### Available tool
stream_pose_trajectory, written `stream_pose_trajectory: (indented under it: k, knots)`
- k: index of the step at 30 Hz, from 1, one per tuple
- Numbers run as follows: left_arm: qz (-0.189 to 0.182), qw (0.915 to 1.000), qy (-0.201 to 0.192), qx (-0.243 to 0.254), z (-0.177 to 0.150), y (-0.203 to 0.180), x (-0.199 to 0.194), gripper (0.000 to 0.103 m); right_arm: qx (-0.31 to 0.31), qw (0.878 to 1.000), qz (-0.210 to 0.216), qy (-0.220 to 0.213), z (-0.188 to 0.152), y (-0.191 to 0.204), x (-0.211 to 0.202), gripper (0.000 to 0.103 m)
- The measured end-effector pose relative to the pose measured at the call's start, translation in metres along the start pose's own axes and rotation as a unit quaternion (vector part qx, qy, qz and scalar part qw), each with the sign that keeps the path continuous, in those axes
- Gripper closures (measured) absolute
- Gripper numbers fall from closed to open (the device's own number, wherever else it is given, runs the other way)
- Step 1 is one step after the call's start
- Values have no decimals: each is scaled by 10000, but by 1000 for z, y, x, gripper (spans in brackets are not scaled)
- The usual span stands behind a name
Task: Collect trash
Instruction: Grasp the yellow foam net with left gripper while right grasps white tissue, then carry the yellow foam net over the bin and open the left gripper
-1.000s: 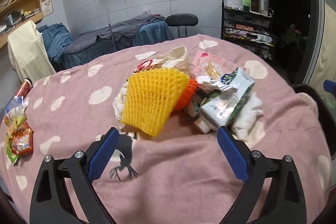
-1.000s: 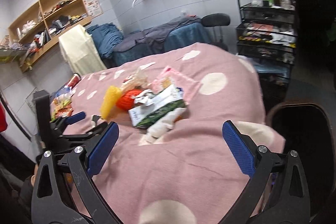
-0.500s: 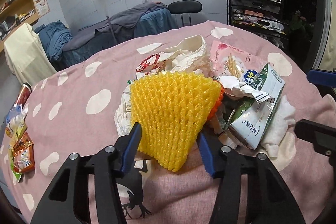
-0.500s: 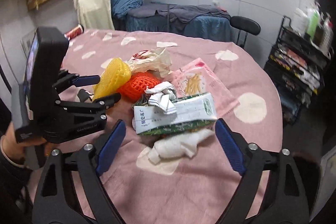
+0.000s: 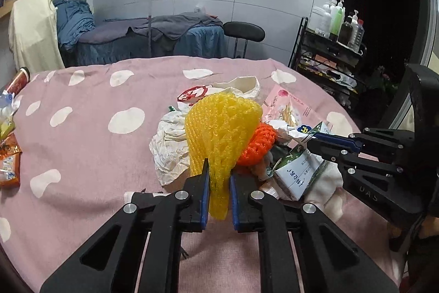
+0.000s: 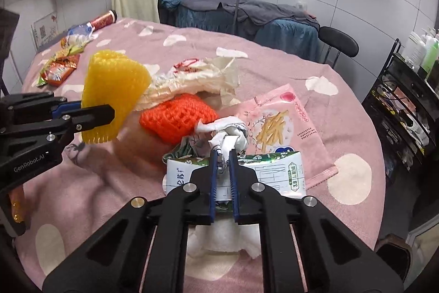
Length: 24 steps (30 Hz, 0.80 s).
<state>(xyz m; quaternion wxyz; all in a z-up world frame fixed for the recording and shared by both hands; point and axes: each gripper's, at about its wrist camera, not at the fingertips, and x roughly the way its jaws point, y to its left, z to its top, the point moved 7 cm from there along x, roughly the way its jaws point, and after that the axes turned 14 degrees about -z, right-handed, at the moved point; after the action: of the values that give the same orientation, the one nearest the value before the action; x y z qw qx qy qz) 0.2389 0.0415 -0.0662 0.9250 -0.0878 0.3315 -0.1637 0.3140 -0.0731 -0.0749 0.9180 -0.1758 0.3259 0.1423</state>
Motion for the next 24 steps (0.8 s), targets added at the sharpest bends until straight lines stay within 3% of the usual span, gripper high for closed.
stream_pose_trajectory:
  k: [12,24]
  knots:
    - [-510,9974,-452,-226,-6,-25,-35,91,558,9973,201,-428,-9,-24,-59,96]
    - [-1014,9938,-443,-89,-17,-67,-40,91,1244,9907,132,-541,-40,-66,-96,96]
